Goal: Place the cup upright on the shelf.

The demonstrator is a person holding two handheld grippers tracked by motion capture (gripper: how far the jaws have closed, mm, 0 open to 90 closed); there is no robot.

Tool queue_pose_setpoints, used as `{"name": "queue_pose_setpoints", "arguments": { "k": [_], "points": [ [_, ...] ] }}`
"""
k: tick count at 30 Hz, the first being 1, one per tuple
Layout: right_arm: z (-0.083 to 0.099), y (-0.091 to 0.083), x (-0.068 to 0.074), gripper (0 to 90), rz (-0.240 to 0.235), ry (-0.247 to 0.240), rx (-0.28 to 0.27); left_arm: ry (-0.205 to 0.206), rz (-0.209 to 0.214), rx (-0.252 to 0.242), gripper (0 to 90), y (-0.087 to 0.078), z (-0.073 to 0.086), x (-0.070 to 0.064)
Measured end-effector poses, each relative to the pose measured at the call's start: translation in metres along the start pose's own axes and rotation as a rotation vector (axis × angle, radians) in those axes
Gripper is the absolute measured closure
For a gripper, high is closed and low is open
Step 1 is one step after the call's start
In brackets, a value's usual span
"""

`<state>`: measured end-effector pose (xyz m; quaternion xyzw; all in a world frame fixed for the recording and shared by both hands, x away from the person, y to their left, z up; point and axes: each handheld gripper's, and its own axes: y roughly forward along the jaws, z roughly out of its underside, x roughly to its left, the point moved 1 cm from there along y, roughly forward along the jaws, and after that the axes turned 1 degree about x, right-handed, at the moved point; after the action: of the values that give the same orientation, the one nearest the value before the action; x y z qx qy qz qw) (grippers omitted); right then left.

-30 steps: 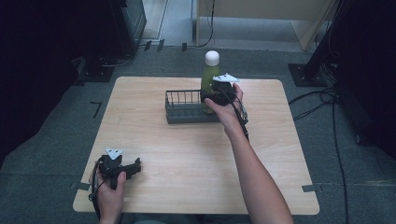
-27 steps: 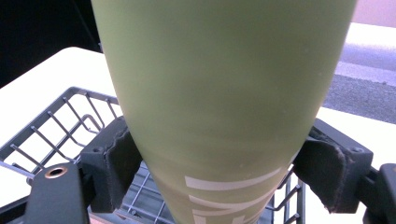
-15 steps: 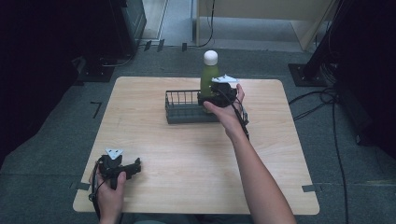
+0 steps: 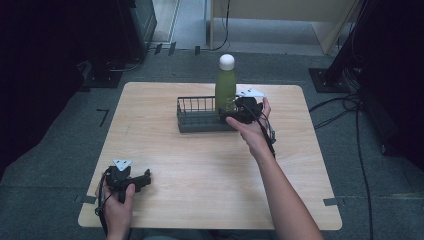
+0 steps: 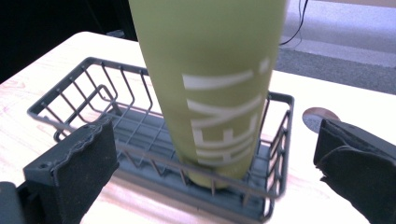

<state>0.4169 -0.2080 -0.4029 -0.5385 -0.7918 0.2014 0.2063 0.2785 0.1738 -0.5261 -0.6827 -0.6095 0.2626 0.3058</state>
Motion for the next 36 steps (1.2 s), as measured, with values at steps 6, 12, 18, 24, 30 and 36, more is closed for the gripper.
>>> {"name": "queue_pose_setpoints", "arguments": {
  "k": [6, 12, 18, 24, 30, 36],
  "points": [
    [0.015, -0.015, -0.007, 0.0, 0.007, 0.009, 0.009, -0.001, 0.001, 0.0, 0.0, 0.0, 0.0, 0.0],
    [0.031, -0.029, -0.015, 0.0, 0.01, 0.025, 0.018, -0.002, 0.001, -0.001, 0.0, 0.0, 0.0, 0.0],
    [0.046, -0.045, -0.023, 0.0, 0.026, 0.028, 0.023, -0.001, 0.001, 0.0, 0.0, 0.0, 0.0, 0.0],
    [0.068, -0.064, -0.039, 0.0, 0.057, 0.056, 0.03, -0.001, 0.001, -0.001, 0.0, 0.0, 0.0, 0.0],
    [0.087, -0.078, -0.053, 0.0, 0.067, 0.088, 0.052, -0.001, 0.001, -0.001, 0.0, 0.0, 0.0, 0.0],
    [0.108, -0.09, -0.067, 0.0, 0.104, 0.102, 0.067, 0.001, 0.001, 0.001, 0.0, 0.0, 0.0, 0.0]
  ]
}}
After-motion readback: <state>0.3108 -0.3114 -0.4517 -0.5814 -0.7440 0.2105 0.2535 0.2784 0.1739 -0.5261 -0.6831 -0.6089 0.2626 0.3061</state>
